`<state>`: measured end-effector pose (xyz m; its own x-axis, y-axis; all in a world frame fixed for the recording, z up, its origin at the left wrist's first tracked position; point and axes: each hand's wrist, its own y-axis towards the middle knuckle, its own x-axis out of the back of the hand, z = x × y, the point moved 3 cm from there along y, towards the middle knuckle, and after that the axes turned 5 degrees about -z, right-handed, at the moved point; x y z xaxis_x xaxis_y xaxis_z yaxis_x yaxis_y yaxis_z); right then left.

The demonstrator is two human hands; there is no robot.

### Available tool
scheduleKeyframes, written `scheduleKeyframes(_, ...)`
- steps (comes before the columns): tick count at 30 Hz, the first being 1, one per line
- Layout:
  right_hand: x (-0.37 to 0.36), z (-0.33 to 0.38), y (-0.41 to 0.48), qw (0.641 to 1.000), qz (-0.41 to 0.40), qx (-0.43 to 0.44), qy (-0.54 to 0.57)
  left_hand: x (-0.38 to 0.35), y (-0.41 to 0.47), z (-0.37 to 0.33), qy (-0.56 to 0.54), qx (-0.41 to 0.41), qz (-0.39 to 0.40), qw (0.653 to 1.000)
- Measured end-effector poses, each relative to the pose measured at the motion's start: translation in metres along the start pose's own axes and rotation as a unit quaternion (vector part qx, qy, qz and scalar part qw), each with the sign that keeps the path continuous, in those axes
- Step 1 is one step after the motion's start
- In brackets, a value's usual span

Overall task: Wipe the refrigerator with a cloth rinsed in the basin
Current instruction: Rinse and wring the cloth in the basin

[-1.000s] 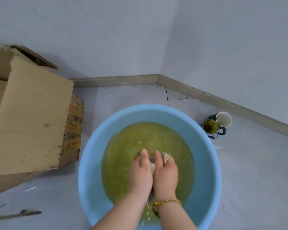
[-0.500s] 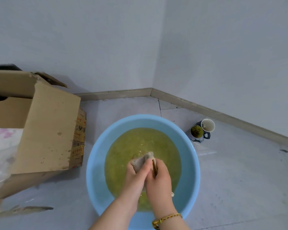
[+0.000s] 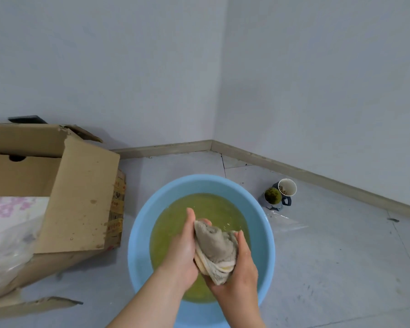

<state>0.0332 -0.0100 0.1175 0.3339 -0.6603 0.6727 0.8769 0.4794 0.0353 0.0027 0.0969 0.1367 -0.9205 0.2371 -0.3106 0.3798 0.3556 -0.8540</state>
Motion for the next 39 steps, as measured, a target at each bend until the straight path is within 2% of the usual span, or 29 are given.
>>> scheduleKeyframes(3,-0.003,-0.003,0.01,0.999,0.026,0.023,0.001,0.0,-0.002,-0.004,0.034,0.032,0.064,0.997)
scheduleKeyframes(5,-0.004,-0.005,0.017,0.99,0.022,0.12,-0.074,0.001,0.0,-0.008,0.074,0.047,0.109,0.99)
scheduleKeyframes(7,-0.004,-0.008,0.022,0.978,0.0,0.177,-0.108,0.002,0.003,-0.009,0.166,0.058,0.132,0.976)
scheduleKeyframes(11,-0.001,-0.022,0.032,0.961,0.002,0.254,-0.107,0.01,0.006,-0.009,0.374,0.096,0.173,0.906)
scheduleKeyframes(13,0.002,-0.024,0.038,0.952,0.016,0.272,-0.138,0.023,0.01,-0.004,0.381,0.196,0.198,0.882)
scheduleKeyframes(15,0.003,-0.018,0.043,0.938,0.041,0.294,-0.177,0.025,0.005,-0.001,0.422,0.254,0.255,0.832)
scheduleKeyframes(18,-0.001,-0.016,0.042,0.9,0.082,0.36,-0.232,0.022,0.006,0.008,0.531,0.24,0.276,0.764)
scheduleKeyframes(21,-0.009,-0.017,0.038,0.859,0.16,0.409,-0.264,0.023,0.014,0.022,0.632,0.183,0.225,0.719)
scheduleKeyframes(23,-0.015,-0.018,0.037,0.838,0.236,0.382,-0.31,0.024,0.016,0.028,0.71,0.121,0.18,0.67)
scheduleKeyframes(24,-0.016,-0.013,0.037,0.833,0.269,0.356,-0.326,0.023,0.017,0.029,0.75,0.087,0.163,0.634)
scheduleKeyframes(25,-0.018,-0.01,0.038,0.837,0.294,0.325,-0.327,0.021,0.017,0.027,0.796,0.046,0.151,0.585)
scheduleKeyframes(27,-0.02,-0.008,0.04,0.849,0.371,0.205,-0.316,0.017,0.017,0.022,0.867,-0.035,0.134,0.478)
scheduleKeyframes(28,-0.021,-0.011,0.04,0.84,0.435,0.118,-0.303,0.015,0.017,0.02,0.886,-0.071,0.129,0.439)
scheduleKeyframes(30,-0.027,-0.023,0.04,0.806,0.538,-0.028,-0.244,0.013,0.019,0.02,0.9,-0.126,0.14,0.392)
scheduleKeyframes(34,-0.024,-0.033,0.044,0.781,0.577,-0.192,-0.138,0.015,0.024,0.015,0.903,-0.203,0.188,0.328)
scheduleKeyframes(36,-0.024,-0.033,0.043,0.789,0.562,-0.228,-0.1,0.016,0.028,0.012,0.902,-0.236,0.182,0.311)
scheduleKeyframes(38,-0.027,-0.032,0.042,0.826,0.511,-0.212,-0.106,0.017,0.03,0.009,0.898,-0.255,0.143,0.33)
scheduleKeyframes(39,-0.027,-0.03,0.043,0.848,0.473,-0.193,-0.138,0.019,0.031,0.009,0.889,-0.25,0.105,0.368)
